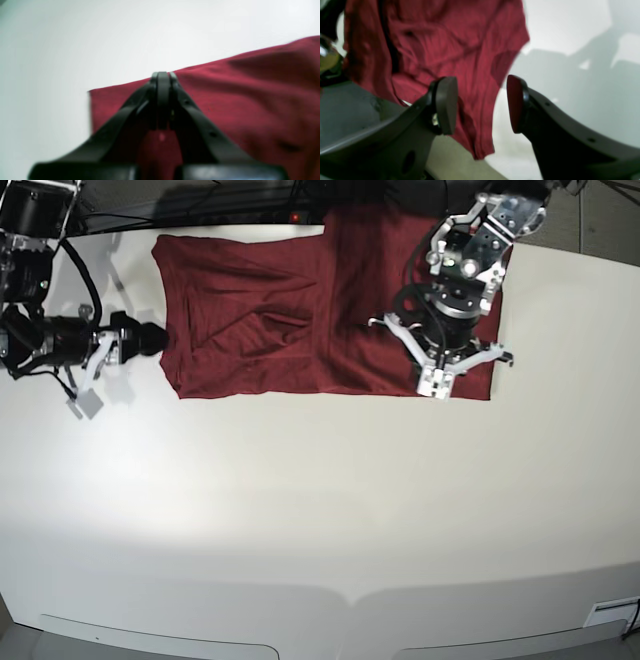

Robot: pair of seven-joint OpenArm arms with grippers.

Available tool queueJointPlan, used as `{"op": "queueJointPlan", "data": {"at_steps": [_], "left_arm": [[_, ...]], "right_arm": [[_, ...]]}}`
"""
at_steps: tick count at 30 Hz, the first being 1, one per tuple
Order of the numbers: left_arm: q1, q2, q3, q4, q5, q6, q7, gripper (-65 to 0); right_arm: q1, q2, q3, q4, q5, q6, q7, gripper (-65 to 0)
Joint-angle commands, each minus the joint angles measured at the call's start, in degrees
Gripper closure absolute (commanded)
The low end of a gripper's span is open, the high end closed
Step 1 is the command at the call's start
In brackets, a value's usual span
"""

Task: Fold the T-shirt properly
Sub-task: 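Move both grippers to opposite side edges of the red shirt, then grasp the shirt's side edges with both grippers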

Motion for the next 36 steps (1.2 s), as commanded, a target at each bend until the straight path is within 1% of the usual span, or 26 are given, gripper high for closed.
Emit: {"op": "queueJointPlan", "data": {"at_steps": [1, 2, 4, 5, 6, 8, 12, 15, 19, 21, 23, 25, 29, 32, 36], "left_arm": [[0.0, -0.9, -2.2, 1.2, 0.2, 1.6, -1.5, 0.0], [0.6, -0.9, -4.4, 1.2, -0.8, 2.5, -1.6, 0.0], [2.0, -0.9, -9.9, 1.2, -3.5, 2.4, -1.6, 0.0], [2.7, -0.9, -12.6, 1.2, -5.7, 1.9, -2.0, 0.0], [3.4, -0.9, -15.2, 1.2, -8.0, 0.3, -2.2, 0.0], [4.8, -0.9, -20.4, 1.2, -13.2, -5.3, -2.8, 0.0], [7.1, -0.9, -29.1, 1.2, -23.9, -20.3, -2.8, 0.0], [8.4, -0.9, -34.3, 1.2, -29.5, -30.5, -1.3, 0.0], [9.5, -0.9, -39.5, 1.2, -35.1, -40.9, 5.2, 0.0], [10.0, -0.9, -41.4, 1.2, -38.6, -44.4, 7.9, 0.0], [10.8, -0.9, -42.7, 1.2, -41.9, -45.9, 8.2, 0.0], [11.4, -0.9, -43.3, 1.2, -44.0, -46.1, 8.4, 0.0], [11.5, -0.9, -43.3, 1.2, -44.7, -46.1, 12.4, 0.0], [11.5, -0.9, -43.3, 1.2, -47.1, -46.1, 15.2, 0.0], [11.5, -0.9, -43.3, 1.2, -48.2, -46.1, 15.5, 0.0]], "right_arm": [[-0.1, 1.2, 0.3, 0.9, 1.4, 0.3, 0.5, -31.5], [-0.9, 1.2, 0.3, 0.9, 1.4, 0.3, 0.5, -31.5], [-2.3, 1.2, 0.3, 0.9, 1.4, 0.3, 0.5, -31.5], [-3.0, 1.2, 0.3, 0.9, 1.4, 0.3, 0.5, -31.5], [-3.6, 1.2, 0.3, 0.9, 1.3, 0.3, 0.5, -31.5], [-4.2, 1.2, 0.3, 0.9, 1.1, 0.3, 0.5, -31.5], [-4.4, 1.0, 0.3, 0.9, -1.1, 0.3, 0.5, -31.5], [-4.4, 0.6, 0.3, 0.9, -1.2, 0.3, 0.5, -31.5], [-4.4, -0.2, 0.3, 0.9, -1.5, 0.3, 0.5, -31.5], [-4.4, -1.2, 0.3, 0.9, -3.3, 0.3, 0.5, -31.5], [-4.4, -2.3, 0.2, 0.9, -5.7, 0.3, 0.5, -31.5], [-4.4, -3.1, -0.6, 0.9, -8.1, 0.3, 1.0, -31.5], [-4.4, -3.9, -4.4, 0.9, -12.3, 0.3, 2.6, -31.5], [-4.4, -4.2, -8.5, 0.9, -12.6, 0.3, 2.8, -31.5], [-4.4, -4.2, -14.0, 0.9, -12.6, 0.3, 3.4, -31.5]]}}
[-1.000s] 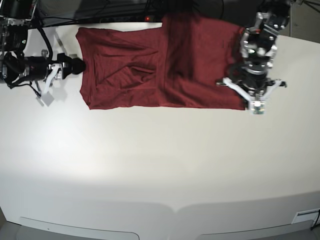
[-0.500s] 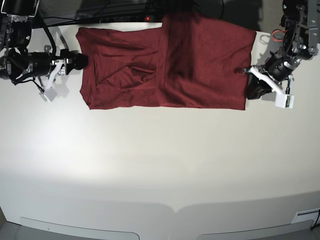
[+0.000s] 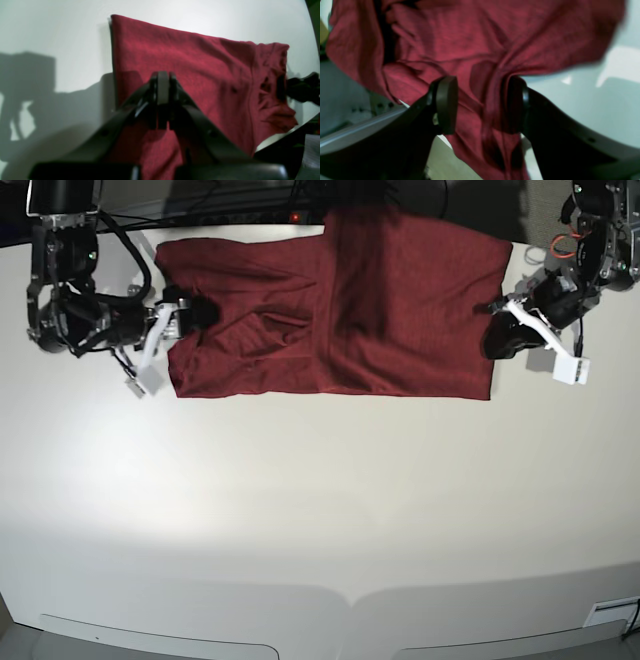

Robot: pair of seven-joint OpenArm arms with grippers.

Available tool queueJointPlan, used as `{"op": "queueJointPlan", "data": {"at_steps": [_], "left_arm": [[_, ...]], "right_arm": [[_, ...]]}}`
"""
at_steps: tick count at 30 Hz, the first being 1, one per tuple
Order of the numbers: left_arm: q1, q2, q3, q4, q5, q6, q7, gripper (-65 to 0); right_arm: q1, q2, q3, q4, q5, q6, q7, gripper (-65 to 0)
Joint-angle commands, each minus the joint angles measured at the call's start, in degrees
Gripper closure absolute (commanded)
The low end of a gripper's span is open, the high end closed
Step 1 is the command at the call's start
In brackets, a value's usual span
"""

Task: Fold the T-shirt properly
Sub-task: 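Grasp the shirt's side edges with both grippers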

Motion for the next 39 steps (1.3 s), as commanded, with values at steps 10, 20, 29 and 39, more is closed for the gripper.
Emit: {"op": "queueJointPlan", "data": {"at_steps": [10, 20, 29, 39], "left_arm": [[-0.4, -0.7, -0.4, 1.0, -1.3, -0.8, 1.9, 0.0], [-0.4, -0.7, -0.4, 1.0, -1.2, -0.9, 1.9, 0.0], [0.7, -0.7, -0.4, 1.0, 2.2, -0.9, 3.1, 0.0], [7.7, -0.7, -0.3, 1.0, 14.4, -0.9, -8.8, 0.0]], "right_arm": [[-0.3, 0.3, -4.7, 0.0, -2.4, 0.0, 3.0, -28.7], [-0.3, 0.3, -4.6, 0.0, -2.5, 0.0, 8.7, 0.0], [0.7, 2.4, -4.5, 0.1, -2.2, 0.0, 16.4, 0.0], [5.5, 3.5, -4.6, 0.1, -2.2, 0.0, 16.6, 0.0]]}}
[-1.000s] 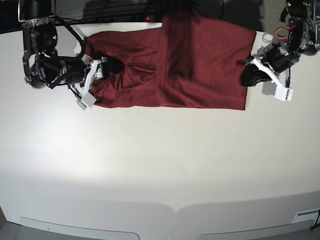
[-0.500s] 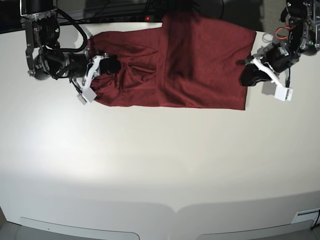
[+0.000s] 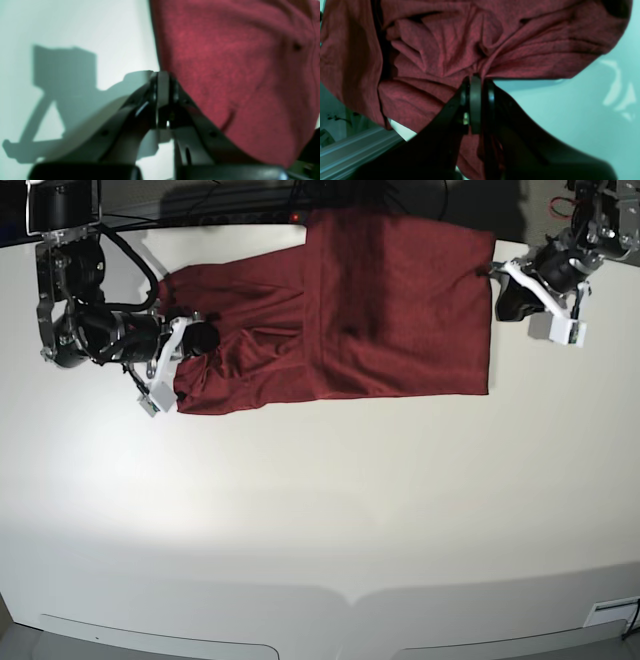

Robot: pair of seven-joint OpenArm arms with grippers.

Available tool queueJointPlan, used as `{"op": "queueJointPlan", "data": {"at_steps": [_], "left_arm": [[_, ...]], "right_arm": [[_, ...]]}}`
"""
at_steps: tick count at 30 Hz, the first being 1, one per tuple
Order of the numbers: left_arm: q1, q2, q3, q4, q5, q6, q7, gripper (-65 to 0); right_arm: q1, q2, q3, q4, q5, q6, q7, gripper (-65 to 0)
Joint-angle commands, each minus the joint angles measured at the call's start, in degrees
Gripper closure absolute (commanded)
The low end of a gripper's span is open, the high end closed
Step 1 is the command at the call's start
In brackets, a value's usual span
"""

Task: Fold the T-shirt properly
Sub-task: 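Grasp the shirt's side edges with both grippers, then fold the right-held side over toward the left gripper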

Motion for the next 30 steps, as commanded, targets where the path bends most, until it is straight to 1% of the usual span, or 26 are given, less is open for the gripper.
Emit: {"op": "queueJointPlan", "data": {"at_steps": [1, 2, 5, 7, 9, 13, 17, 19, 22, 25, 30], "left_arm": [[0.5, -0.6, -0.3, 1.0, 0.3, -0.6, -1.9, 0.0], [1.0, -0.5, -0.3, 1.0, 1.2, -0.6, -3.0, 0.0], [1.3, 0.7, -0.3, 1.0, 5.3, -0.6, -6.0, 0.0], [1.3, 2.2, -0.3, 1.0, 6.6, -0.6, -7.6, 0.0], [1.1, 4.3, -0.3, 1.0, 9.2, -0.6, -9.0, 0.0], [1.0, 9.1, -0.3, 0.9, 16.2, -0.6, -10.3, 0.0], [1.0, 12.8, -0.3, 0.9, 21.6, -0.6, -10.5, 0.0], [1.0, 14.0, -0.3, 0.9, 24.1, -0.6, -10.9, 0.0], [1.0, 15.1, -0.2, 0.8, 26.7, -0.6, -11.7, 0.0], [0.9, 15.1, -0.2, -0.7, 26.7, -0.6, -13.5, 0.0], [-0.5, 15.1, -0.2, -7.4, 26.6, -0.6, -14.8, 0.0]], "right_arm": [[1.2, 0.9, 0.4, 0.8, 1.0, 0.3, 0.6, 0.0], [1.5, 0.9, 0.4, 1.0, 1.4, 0.3, 0.4, 0.0], [1.5, 0.4, 0.3, 3.2, 5.6, 0.3, -1.0, 0.0], [1.4, -1.0, 0.3, 5.7, 7.2, 0.3, -3.1, 0.0], [1.4, -3.6, 0.3, 8.5, 7.2, 0.3, -5.5, 0.0], [1.4, -10.0, 0.3, 12.5, 7.2, 0.3, -9.5, 0.0], [1.4, -16.2, 0.1, 13.0, 7.2, 0.3, -10.2, 0.0], [1.5, -18.0, -1.2, 13.0, 7.3, 0.3, -10.2, 0.0], [1.7, -19.8, -4.8, 13.0, 7.2, 0.3, -10.2, 0.0], [2.1, -21.7, -9.4, 13.0, 7.2, 0.3, -9.9, 0.0], [4.1, -26.7, -14.9, 13.0, 4.2, 0.3, -9.5, 0.0]]}}
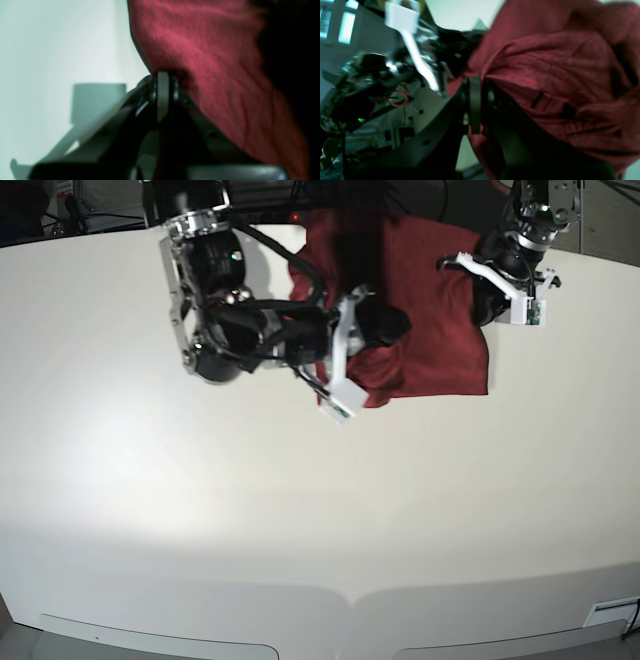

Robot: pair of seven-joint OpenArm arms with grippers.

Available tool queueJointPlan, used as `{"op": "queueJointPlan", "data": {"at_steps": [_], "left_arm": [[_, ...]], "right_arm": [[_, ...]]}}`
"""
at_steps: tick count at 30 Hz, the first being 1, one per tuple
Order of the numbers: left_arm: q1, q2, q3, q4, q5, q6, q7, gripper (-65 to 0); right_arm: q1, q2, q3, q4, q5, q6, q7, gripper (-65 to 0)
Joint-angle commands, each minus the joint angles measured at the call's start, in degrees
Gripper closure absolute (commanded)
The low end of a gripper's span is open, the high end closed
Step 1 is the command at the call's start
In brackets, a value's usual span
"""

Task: Fold the T-shirt properly
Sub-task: 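Fold the right-held side over toward the left gripper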

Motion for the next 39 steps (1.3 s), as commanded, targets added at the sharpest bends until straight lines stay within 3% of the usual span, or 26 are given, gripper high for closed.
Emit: {"op": "queueJointPlan", "data": {"at_steps": [1, 11, 21, 26, 29, 31, 36, 37, 39], "left_arm": [[-0.1, -0.2, -0.1, -1.7, 2.0, 0.7, 4.2, 0.0], [-2.8, -0.2, 4.3, -5.4, 1.4, 0.6, 4.2, 0.0], [-4.2, -0.2, 10.3, -5.4, 1.4, 0.6, 4.2, 0.0], [-5.3, 0.0, 10.8, -5.4, 1.4, 0.6, 4.2, 0.0], [-5.6, 0.0, 10.7, -5.4, 1.4, 0.6, 4.4, 0.0], [-5.6, -0.1, 10.6, -5.0, 1.4, 0.7, 5.0, 0.0], [-5.4, -1.4, 10.5, -0.7, 1.4, 0.9, 9.9, 0.0], [-5.4, -2.1, 10.5, 0.8, 1.4, 2.1, 10.5, 0.0], [-4.9, -3.9, 10.5, 3.9, 1.4, 7.5, 11.3, 0.0]], "right_arm": [[1.1, -1.4, -0.6, 1.1, 0.1, 0.3, 1.2, 0.0], [1.4, -8.8, -7.9, -0.8, -14.0, 0.3, 13.4, 0.0], [3.8, -9.0, -8.4, -5.7, -20.7, 0.3, 20.0, 0.0], [4.2, -9.0, -8.4, -6.5, -19.8, 0.3, 22.6, 0.0], [4.3, -9.0, -8.4, -6.5, -14.7, 0.3, 22.7, -18.7], [4.6, -9.0, -8.4, -6.5, -12.3, 0.3, 22.6, -24.4], [6.4, -9.0, -8.4, -6.5, -12.0, 0.3, 22.6, -25.1], [6.9, -9.0, -8.4, -6.5, -11.6, 0.3, 22.5, -25.1], [8.2, -9.0, -8.2, -6.5, -10.8, 0.3, 22.3, -25.1]]}}
